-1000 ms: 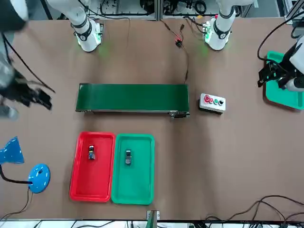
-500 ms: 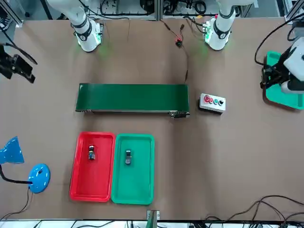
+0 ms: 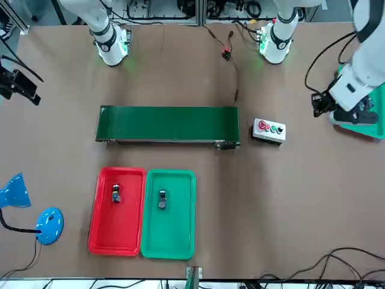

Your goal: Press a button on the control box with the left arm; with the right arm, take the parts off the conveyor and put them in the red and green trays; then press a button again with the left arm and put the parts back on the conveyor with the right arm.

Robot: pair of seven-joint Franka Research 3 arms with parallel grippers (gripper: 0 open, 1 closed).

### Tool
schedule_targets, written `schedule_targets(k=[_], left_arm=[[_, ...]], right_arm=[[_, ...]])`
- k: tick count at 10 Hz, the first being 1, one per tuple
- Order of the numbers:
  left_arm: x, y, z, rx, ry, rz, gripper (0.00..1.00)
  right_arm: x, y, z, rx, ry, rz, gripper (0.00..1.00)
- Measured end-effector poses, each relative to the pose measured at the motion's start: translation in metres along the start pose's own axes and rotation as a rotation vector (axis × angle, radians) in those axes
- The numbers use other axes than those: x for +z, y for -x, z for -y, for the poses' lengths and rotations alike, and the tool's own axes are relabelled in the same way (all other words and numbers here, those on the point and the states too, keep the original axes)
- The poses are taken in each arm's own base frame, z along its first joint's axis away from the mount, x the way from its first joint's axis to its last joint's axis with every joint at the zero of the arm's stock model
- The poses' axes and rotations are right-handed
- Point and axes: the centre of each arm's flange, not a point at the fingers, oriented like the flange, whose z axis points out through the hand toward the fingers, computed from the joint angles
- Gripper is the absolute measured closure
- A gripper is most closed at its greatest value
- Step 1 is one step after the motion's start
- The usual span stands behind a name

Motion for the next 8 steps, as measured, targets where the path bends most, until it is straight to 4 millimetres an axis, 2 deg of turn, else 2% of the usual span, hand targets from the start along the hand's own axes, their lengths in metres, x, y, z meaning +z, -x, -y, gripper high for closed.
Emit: schedule_targets(k=[4, 6, 8], left_arm=[[0.090, 0.012, -0.015, 0.026, -0.006, 0.024, 0.99], [0.126, 0.025, -0.015, 0.027, -0.008, 0.010, 0.99], [0.172, 0.042, -0.016, 0.034, -0.010, -0.011, 0.99]], right_arm=[[-0.003, 0.010, -0.019, 0.026, -0.030, -0.002, 0.00], [-0.003, 0.010, -0.020, 0.028, -0.032, -0.005, 0.00], [-0.002, 0.010, -0.020, 0.029, -0.032, -0.004, 0.00]])
